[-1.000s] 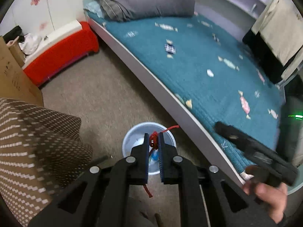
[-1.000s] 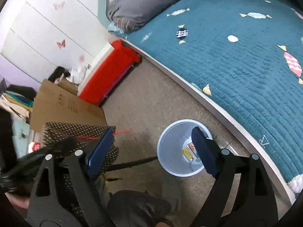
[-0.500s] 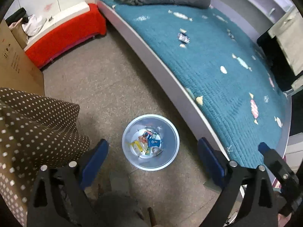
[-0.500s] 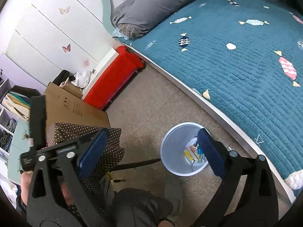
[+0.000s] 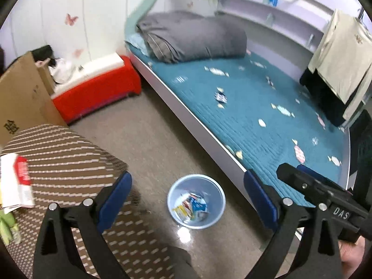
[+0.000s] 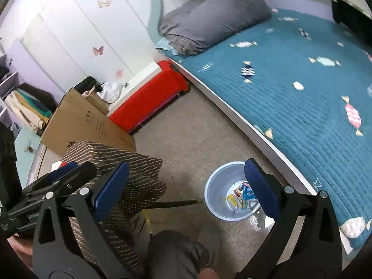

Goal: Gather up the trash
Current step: 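Move both open tools back over the table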

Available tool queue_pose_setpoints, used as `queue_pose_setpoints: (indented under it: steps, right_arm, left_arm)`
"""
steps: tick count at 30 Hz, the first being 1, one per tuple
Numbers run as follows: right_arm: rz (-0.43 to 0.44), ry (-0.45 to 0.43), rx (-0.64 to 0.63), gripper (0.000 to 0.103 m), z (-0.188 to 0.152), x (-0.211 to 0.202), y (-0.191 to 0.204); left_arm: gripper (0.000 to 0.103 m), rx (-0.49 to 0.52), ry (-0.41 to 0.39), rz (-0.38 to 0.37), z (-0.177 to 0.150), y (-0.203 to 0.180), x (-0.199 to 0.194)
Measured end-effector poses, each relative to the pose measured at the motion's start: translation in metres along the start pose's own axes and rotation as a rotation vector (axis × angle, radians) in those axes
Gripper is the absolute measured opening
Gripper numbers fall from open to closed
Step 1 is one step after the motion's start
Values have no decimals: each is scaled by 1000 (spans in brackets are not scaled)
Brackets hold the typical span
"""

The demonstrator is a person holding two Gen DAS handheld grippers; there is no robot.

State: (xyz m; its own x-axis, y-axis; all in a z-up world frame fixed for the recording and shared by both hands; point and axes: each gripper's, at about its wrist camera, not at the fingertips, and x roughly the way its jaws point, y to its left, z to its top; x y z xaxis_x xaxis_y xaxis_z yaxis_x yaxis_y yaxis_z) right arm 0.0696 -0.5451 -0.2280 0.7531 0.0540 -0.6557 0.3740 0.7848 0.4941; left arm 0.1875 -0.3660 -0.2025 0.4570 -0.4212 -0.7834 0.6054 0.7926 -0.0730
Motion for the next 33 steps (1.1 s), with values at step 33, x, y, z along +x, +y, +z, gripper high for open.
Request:
queue_pose_setpoints:
  steps: [33]
  right_arm:
    - [214, 118, -451, 97, -67, 27, 278]
  left_arm:
    - [95, -362, -241, 276, -122, 257, -191]
